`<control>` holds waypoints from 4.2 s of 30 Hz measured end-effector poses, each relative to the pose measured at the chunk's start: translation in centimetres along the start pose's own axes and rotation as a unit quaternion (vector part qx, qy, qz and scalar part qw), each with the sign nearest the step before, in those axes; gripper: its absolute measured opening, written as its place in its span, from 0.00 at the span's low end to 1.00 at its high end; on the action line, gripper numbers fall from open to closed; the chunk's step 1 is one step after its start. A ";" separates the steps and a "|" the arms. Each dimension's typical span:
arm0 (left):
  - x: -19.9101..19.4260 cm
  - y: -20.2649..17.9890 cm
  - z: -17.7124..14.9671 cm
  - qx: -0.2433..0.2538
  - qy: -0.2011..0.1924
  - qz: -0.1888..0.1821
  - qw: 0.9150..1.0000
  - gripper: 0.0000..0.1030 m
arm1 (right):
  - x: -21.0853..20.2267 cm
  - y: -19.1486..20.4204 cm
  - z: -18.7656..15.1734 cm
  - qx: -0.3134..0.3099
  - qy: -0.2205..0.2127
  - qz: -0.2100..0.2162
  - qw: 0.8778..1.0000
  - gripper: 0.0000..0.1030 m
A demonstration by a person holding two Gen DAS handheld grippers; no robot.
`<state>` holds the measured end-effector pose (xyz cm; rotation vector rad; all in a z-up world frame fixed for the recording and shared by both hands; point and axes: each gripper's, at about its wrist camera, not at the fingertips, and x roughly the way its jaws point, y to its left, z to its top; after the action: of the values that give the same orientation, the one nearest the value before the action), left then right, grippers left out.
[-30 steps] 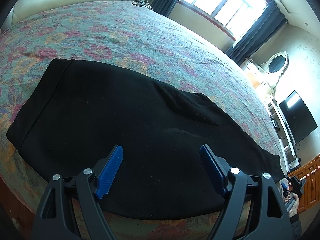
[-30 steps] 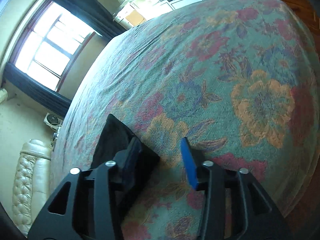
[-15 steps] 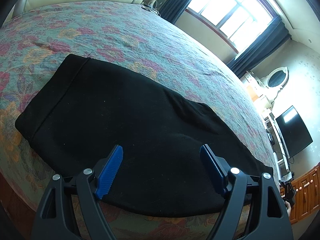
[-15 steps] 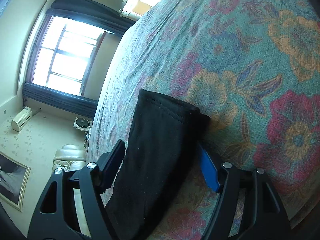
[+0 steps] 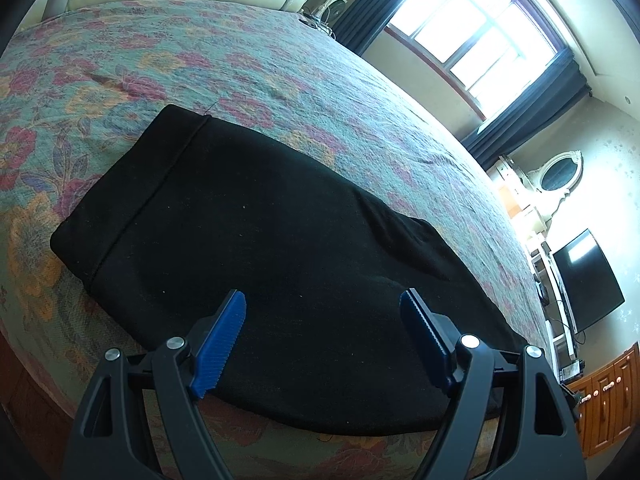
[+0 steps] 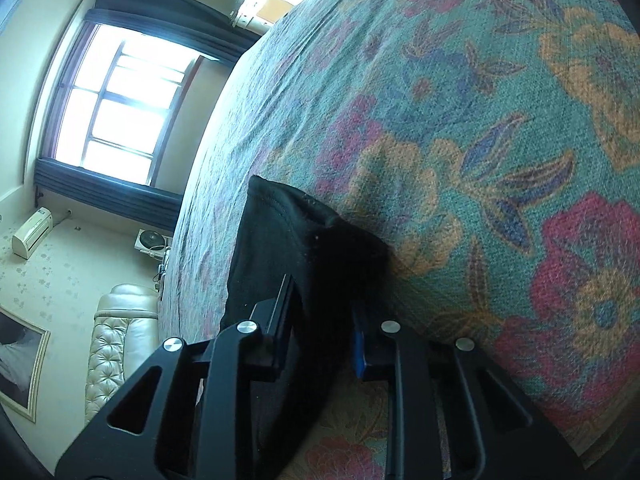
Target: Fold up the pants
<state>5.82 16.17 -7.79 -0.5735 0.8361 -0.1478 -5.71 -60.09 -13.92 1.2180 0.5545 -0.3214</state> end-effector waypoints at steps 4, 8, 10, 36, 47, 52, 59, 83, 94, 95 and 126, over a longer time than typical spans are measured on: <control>-0.1 -0.4 0.1 0.004 0.001 -0.003 1.000 0.76 | -1.1 -0.1 0.2 -0.012 -0.007 0.008 1.000 0.13; -0.2 -0.6 0.1 0.018 0.009 -0.005 1.000 0.76 | -2.3 -1.4 0.5 -0.009 -0.012 0.001 1.000 0.13; 0.0 -0.4 0.1 0.019 0.016 -0.007 1.000 0.76 | -2.2 -2.3 0.4 0.001 -0.008 0.010 1.000 0.12; 5.2 -9.6 0.5 0.132 0.072 -0.078 0.986 0.77 | -2.9 5.2 -1.0 -0.155 -0.047 -0.052 0.985 0.13; 6.6 -7.6 -0.4 0.108 0.096 -0.061 0.988 0.77 | -3.3 15.8 -5.2 -0.288 -0.041 0.008 0.957 0.13; 6.7 -7.6 -0.4 0.105 0.097 -0.058 0.988 0.77 | -2.4 21.7 -10.9 -0.375 -0.016 0.038 0.926 0.13; 6.4 -8.3 -0.7 0.123 0.097 -0.047 0.986 0.77 | 0.8 26.8 -21.1 -0.470 0.053 0.070 0.878 0.13; 11.1 -12.4 -0.2 0.027 0.179 -0.216 0.959 0.77 | 4.8 28.1 -39.1 -0.618 0.149 0.089 0.767 0.13; 11.3 -13.1 -0.6 0.050 0.194 -0.208 0.957 0.77 | 3.7 26.3 -41.6 -0.629 0.204 0.101 0.744 0.43; 11.1 -13.1 -0.5 0.048 0.187 -0.203 0.960 0.77 | 3.2 26.2 -41.2 -0.621 0.208 0.109 0.748 0.44; 13.5 -13.9 -4.1 0.004 0.271 -0.203 0.941 0.04 | -2.3 23.1 -30.5 -0.503 0.181 0.099 0.839 0.55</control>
<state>13.20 -1.88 -11.44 -0.7056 1.2395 -0.7128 -2.60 -23.89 -1.55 0.2797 0.7720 0.3778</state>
